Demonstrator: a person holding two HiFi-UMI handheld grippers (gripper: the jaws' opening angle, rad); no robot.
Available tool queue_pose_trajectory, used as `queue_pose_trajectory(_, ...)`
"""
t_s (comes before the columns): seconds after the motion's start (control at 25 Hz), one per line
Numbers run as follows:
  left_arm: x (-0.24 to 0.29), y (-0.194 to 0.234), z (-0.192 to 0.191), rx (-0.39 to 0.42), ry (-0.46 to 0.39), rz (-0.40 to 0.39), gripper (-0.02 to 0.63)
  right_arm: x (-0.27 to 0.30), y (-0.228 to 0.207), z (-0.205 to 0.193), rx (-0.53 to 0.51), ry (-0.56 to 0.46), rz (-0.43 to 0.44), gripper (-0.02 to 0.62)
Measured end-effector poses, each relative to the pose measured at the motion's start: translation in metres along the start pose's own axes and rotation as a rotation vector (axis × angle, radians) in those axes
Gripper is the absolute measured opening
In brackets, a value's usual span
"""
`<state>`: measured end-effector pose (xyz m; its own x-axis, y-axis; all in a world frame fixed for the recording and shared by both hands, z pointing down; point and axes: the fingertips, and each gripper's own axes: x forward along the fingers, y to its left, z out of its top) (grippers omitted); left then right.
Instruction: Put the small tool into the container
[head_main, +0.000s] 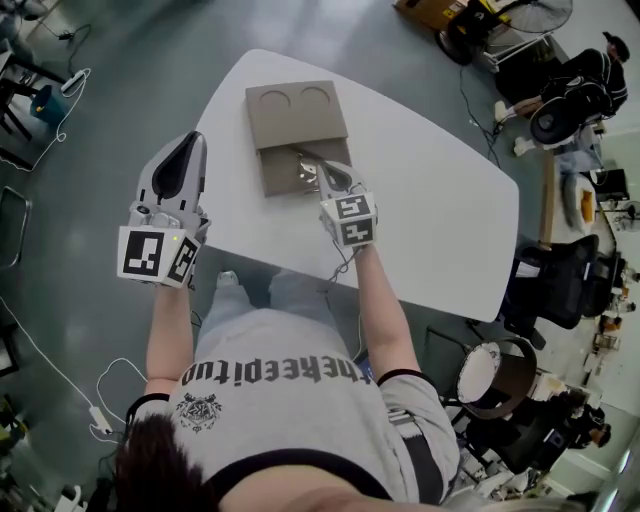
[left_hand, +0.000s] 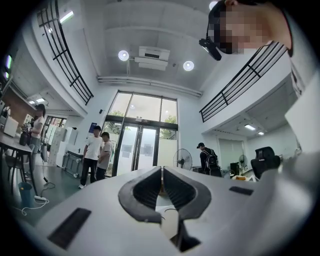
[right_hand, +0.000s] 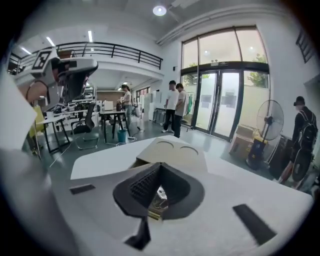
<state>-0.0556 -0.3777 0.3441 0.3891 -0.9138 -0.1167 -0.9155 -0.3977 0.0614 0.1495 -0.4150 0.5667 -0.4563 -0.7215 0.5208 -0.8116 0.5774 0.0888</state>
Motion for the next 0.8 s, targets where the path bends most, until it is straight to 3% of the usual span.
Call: queue_pose_trajectory(0.8, -0.014, -0.013, 0.01, -0.009, -0.046, -0.183, 0.014, -0.114, 0.018, 0.082, 0.149, -0.341, -0.296, 0.005)
